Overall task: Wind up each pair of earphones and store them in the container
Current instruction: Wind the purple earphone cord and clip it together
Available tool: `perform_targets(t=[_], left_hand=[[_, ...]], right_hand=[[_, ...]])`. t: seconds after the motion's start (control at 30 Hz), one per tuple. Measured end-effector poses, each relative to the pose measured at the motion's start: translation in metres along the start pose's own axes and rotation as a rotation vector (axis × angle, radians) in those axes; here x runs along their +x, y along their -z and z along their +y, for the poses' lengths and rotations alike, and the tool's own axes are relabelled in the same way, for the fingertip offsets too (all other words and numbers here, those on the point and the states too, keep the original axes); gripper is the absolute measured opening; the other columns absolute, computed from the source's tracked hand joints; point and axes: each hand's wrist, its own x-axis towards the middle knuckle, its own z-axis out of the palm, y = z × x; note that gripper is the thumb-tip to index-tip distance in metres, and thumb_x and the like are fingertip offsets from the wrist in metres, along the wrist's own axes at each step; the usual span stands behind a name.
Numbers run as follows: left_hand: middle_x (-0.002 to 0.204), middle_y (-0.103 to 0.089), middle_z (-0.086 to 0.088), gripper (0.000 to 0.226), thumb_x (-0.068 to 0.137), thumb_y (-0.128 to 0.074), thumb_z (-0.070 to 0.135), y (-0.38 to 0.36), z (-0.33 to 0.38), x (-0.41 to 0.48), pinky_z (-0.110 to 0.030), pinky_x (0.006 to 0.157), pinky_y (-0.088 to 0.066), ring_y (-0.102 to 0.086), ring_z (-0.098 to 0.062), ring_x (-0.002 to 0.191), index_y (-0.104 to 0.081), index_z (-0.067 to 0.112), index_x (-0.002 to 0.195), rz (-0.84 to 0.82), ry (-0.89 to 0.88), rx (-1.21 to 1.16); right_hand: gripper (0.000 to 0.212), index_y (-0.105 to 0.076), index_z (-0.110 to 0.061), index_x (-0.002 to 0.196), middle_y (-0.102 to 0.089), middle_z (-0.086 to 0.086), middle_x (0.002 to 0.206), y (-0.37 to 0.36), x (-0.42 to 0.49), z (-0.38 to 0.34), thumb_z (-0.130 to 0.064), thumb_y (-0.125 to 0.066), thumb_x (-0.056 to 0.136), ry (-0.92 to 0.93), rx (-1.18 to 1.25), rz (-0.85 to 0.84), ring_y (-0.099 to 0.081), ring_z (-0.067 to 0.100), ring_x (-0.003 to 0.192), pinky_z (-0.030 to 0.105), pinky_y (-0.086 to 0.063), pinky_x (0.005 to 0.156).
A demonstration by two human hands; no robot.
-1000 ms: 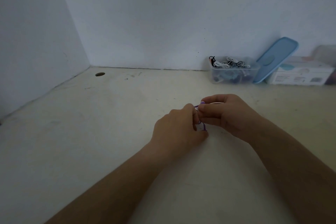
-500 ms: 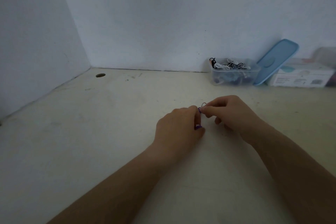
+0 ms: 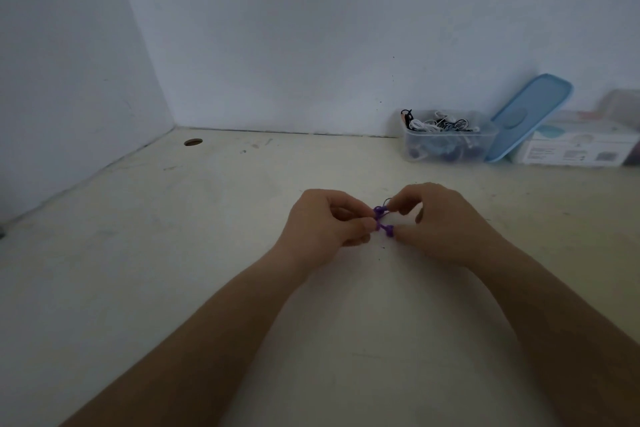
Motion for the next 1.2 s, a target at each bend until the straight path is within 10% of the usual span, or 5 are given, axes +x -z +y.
perform_targets(t=[0.3,0.6,0.83,1.03,1.2], left_hand=[[0.082,-0.076,-0.015,0.005,0.089,-0.07,0.006,0.008,0.012,-0.005,-0.021,0.068,-0.058,-0.072,-0.015,0.071,-0.075,0.006,0.089,0.03,0.049,-0.217],[0.08,-0.067,0.02,0.003,0.084,-0.076,0.034,0.07,0.0,0.004,-0.01,0.065,-0.041,-0.061,0.005,0.071,-0.073,0.035,0.085,0.141,-0.106,0.74],[0.084,-0.064,0.014,0.016,0.077,-0.082,0.029,0.067,-0.009,0.001,-0.013,0.064,-0.041,-0.059,0.0,0.074,-0.072,0.039,0.084,-0.058,-0.003,0.844],[0.078,-0.068,0.013,0.01,0.085,-0.074,0.02,0.056,-0.01,0.001,-0.002,0.061,-0.042,-0.062,0.0,0.067,-0.073,0.03,0.084,0.04,-0.086,0.707],[0.085,-0.075,-0.005,0.007,0.088,-0.072,0.011,0.039,-0.001,-0.006,-0.026,0.07,-0.061,-0.074,-0.018,0.072,-0.074,0.015,0.092,0.004,-0.049,0.187]], right_hand=[[0.023,-0.069,-0.021,0.093,-0.074,-0.006,0.08,-0.009,-0.007,-0.028,-0.001,-0.074,0.081,0.212,0.526,0.079,-0.072,0.012,0.072,0.028,-0.057,0.066],[0.01,-0.073,-0.024,0.081,-0.072,-0.008,0.071,-0.016,-0.001,-0.026,-0.015,-0.075,0.084,0.153,0.484,0.118,-0.065,0.008,0.065,0.024,-0.05,0.065],[0.009,-0.074,-0.023,0.082,-0.072,-0.011,0.07,-0.016,-0.003,-0.025,-0.015,-0.075,0.085,0.153,0.446,0.116,-0.063,0.002,0.062,0.011,-0.045,0.062],[0.01,-0.075,-0.017,0.085,-0.075,-0.003,0.073,-0.014,-0.004,-0.025,-0.008,-0.076,0.083,0.112,0.586,0.07,-0.068,0.01,0.064,0.025,-0.057,0.066],[0.021,-0.075,-0.017,0.085,-0.077,0.002,0.077,-0.015,-0.003,-0.024,0.004,-0.076,0.079,0.123,0.655,0.016,-0.073,0.017,0.071,0.03,-0.06,0.069]])
